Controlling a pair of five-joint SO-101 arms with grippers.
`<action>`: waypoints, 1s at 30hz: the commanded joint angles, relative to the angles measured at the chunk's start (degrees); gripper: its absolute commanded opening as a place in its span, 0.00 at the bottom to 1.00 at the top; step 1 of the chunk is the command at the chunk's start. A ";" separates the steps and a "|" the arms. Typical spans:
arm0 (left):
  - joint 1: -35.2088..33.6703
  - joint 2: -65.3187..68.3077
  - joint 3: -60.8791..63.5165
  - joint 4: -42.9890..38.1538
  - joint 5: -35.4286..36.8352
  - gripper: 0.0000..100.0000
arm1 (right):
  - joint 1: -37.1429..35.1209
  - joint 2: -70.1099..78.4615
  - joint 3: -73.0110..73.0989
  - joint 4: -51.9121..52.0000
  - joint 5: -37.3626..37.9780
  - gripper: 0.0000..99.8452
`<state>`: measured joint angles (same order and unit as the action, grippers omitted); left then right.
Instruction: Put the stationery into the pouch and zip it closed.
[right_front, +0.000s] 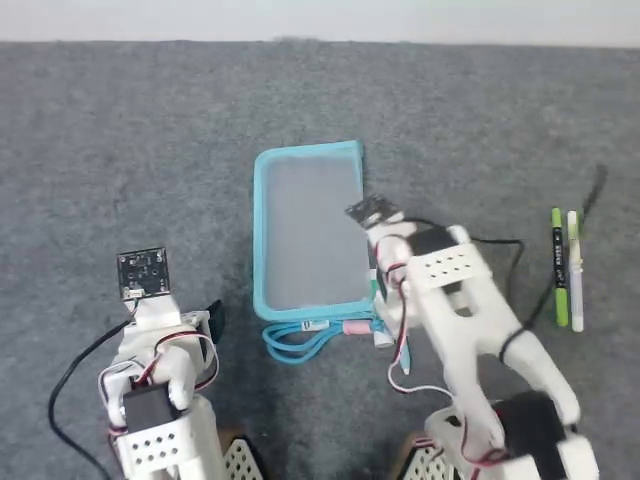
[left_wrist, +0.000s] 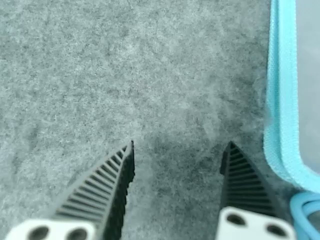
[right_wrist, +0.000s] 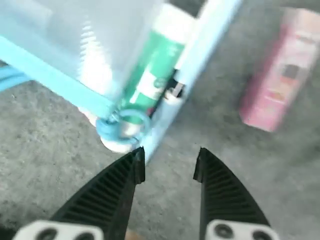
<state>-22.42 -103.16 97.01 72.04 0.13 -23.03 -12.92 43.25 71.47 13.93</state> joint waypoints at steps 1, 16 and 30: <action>-0.44 -1.05 -0.40 0.26 0.70 0.27 | -1.01 3.91 0.97 -5.76 -2.02 0.17; -0.44 -1.05 -0.40 0.26 0.70 0.27 | 13.49 6.73 -1.67 -7.60 -2.55 0.01; -0.44 -1.05 -0.40 0.26 0.70 0.27 | 37.05 -19.30 -10.37 3.12 11.16 0.01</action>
<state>-22.42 -103.16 97.01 72.04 0.13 8.09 -30.24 36.66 74.90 21.05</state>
